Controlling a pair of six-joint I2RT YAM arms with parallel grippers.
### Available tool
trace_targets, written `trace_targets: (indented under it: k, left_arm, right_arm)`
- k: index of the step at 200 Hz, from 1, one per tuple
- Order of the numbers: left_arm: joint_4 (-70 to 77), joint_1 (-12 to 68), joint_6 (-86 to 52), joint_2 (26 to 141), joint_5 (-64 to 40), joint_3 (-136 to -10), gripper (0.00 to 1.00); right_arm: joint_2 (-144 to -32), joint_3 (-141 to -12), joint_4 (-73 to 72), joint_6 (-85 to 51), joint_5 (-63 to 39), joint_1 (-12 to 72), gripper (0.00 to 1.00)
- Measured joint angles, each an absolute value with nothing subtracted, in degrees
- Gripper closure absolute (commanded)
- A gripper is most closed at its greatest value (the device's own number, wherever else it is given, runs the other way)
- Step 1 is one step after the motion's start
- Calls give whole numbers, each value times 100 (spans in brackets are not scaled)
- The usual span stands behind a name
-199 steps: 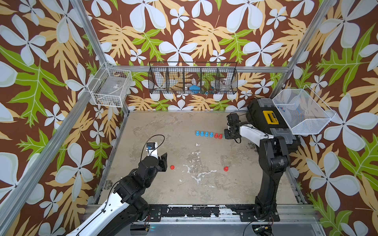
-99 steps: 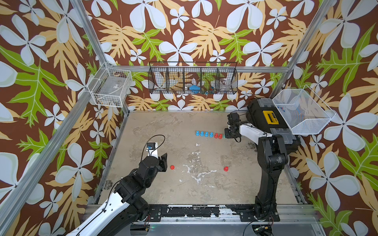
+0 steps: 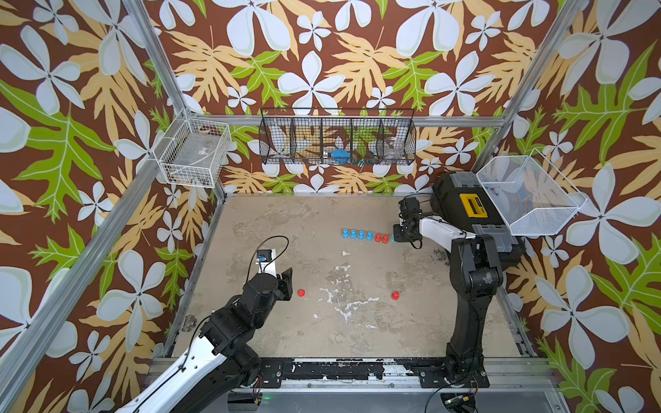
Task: Close the stamp cap
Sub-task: Place the stamp at the center of the board.
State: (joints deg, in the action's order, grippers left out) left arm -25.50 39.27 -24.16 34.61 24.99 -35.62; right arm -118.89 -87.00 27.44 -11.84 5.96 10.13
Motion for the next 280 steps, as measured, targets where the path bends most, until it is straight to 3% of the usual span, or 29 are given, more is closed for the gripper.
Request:
trace_targets:
  k: [141,280]
  left_arm:
    - [-2550,3927,-2416,3468,2502,-3562,46]
    - [-2550,3927,-2416,3487,2502,-3562,45]
  right_arm:
    - [-11970,-8700,2692,-1194,578,1013,88]
    - [-12051,-8820,2711,-1190,604,1011,76]
